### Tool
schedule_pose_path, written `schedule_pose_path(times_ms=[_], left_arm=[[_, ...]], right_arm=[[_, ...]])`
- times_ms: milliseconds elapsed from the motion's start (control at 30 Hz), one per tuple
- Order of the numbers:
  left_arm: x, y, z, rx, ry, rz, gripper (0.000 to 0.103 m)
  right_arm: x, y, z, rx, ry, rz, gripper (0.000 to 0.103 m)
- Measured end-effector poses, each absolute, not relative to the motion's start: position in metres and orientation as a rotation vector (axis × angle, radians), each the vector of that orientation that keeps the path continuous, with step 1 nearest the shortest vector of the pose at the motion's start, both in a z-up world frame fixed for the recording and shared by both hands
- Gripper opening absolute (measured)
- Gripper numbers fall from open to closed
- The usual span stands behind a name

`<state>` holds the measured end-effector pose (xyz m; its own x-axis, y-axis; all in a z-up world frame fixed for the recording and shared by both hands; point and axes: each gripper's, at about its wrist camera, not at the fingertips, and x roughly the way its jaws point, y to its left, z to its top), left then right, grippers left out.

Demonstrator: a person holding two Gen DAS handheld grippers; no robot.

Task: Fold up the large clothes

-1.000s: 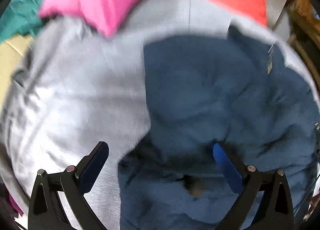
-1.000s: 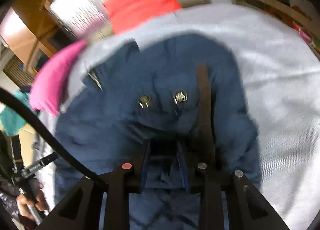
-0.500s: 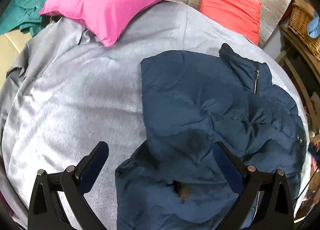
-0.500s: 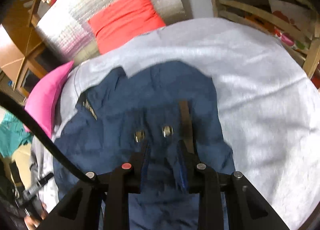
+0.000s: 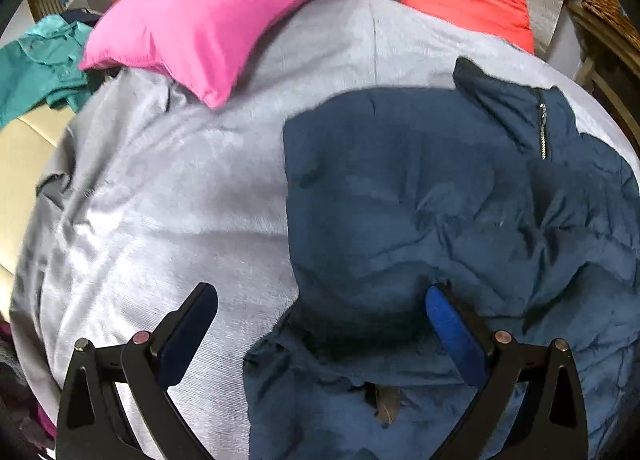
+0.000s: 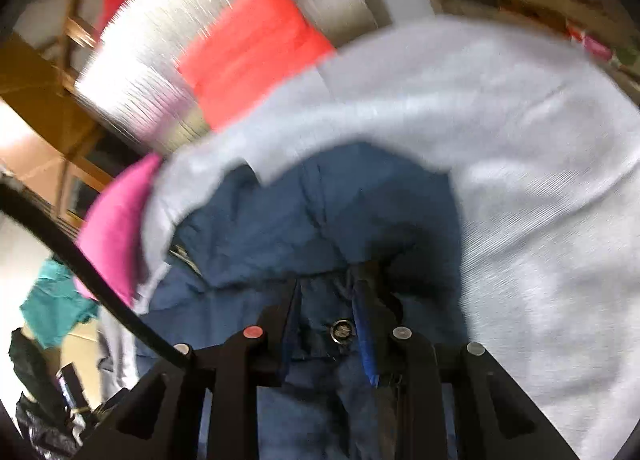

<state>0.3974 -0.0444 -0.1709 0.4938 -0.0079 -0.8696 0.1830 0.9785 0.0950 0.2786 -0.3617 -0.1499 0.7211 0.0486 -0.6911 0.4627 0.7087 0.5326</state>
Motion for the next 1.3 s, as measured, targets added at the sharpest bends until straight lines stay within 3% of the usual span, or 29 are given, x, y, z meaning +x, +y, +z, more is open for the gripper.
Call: schedule_pose_path(times_ms=[333, 567, 700, 733, 800, 833, 1300], left_arm=[[0.398, -0.048, -0.194, 0.214, 1.097, -0.111, 0.103], [0.363, -0.039, -0.182, 0.238, 1.031, -0.066, 0.103], [0.327, -0.018, -0.167, 0.196, 0.960, -0.079, 0.103], [0.316, -0.009, -0.163, 0.182, 0.934, -0.081, 0.103], [0.295, 0.006, -0.156, 0.166, 0.892, -0.079, 0.103], [0.290, 0.012, -0.157, 0.162, 0.884, -0.080, 0.103], [0.179, 0.101, -0.192, -0.063, 1.034, -0.174, 0.103]], right_arm=[[0.207, -0.354, -0.144, 0.737, 0.736, -0.135, 0.031], [0.229, -0.346, -0.192, 0.761, 0.919, -0.099, 0.031], [0.205, -0.344, -0.163, 0.760, 0.810, -0.070, 0.031], [0.198, -0.344, -0.158, 0.753, 0.787, -0.066, 0.033], [0.172, -0.344, -0.148, 0.766, 0.727, -0.061, 0.056], [0.164, -0.345, -0.147, 0.772, 0.713, -0.062, 0.059], [0.048, -0.321, -0.189, 0.858, 0.790, -0.044, 0.060]])
